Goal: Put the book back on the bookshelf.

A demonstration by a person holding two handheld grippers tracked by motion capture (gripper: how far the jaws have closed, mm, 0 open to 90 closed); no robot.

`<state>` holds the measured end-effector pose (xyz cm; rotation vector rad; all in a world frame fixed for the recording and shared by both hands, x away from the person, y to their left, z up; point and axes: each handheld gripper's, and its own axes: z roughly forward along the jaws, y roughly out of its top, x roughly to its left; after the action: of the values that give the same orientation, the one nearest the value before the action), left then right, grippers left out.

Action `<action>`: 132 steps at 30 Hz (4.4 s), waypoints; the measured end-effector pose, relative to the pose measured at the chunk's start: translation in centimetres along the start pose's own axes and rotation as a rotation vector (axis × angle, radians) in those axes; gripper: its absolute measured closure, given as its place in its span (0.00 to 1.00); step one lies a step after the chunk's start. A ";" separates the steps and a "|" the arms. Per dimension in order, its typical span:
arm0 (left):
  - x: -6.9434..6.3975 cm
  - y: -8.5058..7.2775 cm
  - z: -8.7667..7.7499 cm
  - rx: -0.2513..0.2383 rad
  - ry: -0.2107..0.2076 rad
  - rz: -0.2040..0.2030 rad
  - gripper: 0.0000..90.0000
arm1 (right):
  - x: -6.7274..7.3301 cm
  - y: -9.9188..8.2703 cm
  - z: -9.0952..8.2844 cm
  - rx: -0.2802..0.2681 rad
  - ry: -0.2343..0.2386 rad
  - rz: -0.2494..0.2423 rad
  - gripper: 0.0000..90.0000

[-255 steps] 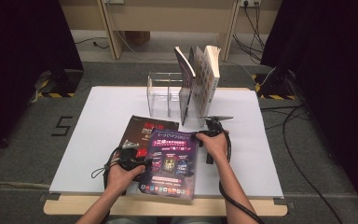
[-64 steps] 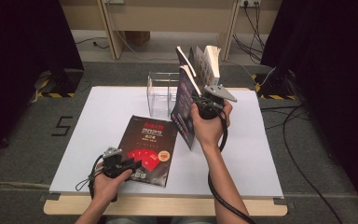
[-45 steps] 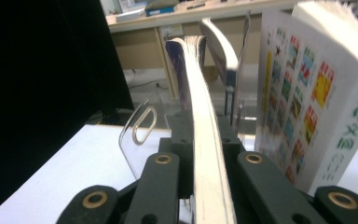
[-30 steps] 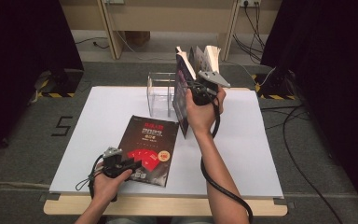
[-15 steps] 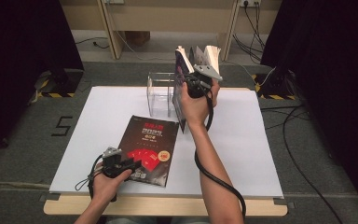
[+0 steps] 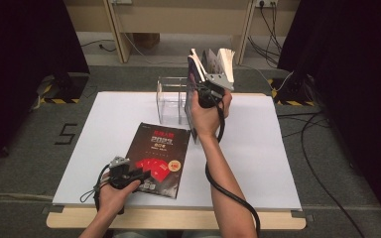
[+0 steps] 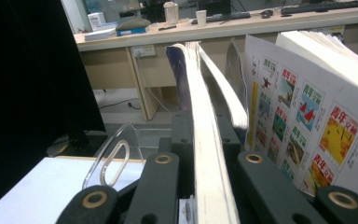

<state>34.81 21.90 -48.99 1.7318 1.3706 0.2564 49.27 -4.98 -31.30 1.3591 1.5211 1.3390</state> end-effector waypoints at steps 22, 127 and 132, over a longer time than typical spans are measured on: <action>-0.1 -0.1 0.0 0.001 -0.003 0.003 0.62 | -0.4 -1.4 -1.1 0.000 -0.011 -0.004 0.84; 0.0 0.0 0.0 0.003 -0.002 0.003 0.63 | -0.9 -4.3 -2.1 0.097 -0.005 -0.004 0.92; 0.0 0.0 0.0 0.001 -0.002 0.003 0.63 | -0.7 -3.8 -1.9 0.079 -0.005 -0.004 0.92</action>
<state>34.78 21.90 -48.97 1.7344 1.3674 0.2560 46.64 -5.84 -34.58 1.4063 1.5875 1.2837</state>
